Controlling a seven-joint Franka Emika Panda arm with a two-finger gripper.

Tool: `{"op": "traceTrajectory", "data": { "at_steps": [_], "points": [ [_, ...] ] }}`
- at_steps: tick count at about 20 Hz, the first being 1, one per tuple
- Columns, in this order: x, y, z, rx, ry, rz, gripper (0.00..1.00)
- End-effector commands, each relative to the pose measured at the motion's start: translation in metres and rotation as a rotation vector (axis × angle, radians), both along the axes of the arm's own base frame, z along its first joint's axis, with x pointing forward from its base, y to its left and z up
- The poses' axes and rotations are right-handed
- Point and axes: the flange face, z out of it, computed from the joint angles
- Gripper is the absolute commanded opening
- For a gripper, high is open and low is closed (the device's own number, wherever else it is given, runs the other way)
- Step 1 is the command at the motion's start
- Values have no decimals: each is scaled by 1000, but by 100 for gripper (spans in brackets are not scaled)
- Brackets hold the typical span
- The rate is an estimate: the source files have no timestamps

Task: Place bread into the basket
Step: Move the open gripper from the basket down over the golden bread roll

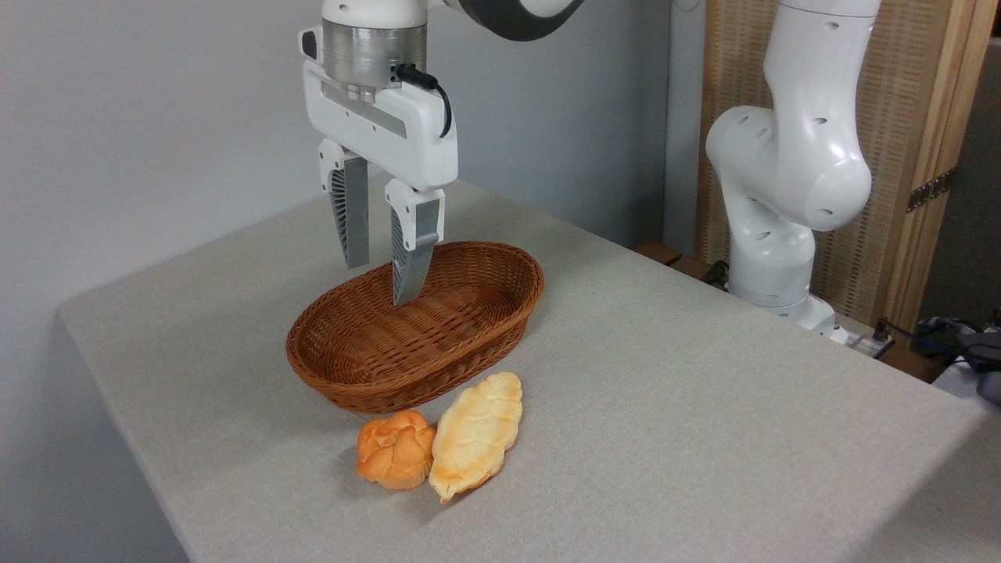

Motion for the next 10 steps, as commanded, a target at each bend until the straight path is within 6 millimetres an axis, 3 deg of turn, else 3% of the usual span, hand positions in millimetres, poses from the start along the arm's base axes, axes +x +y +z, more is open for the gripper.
{"op": "traceTrajectory", "data": {
  "at_steps": [1, 10],
  "points": [
    [0, 51, -25, -18, 61, 83, 100],
    [-1, 89, -40, -32, 98, 155, 100]
  ]
}}
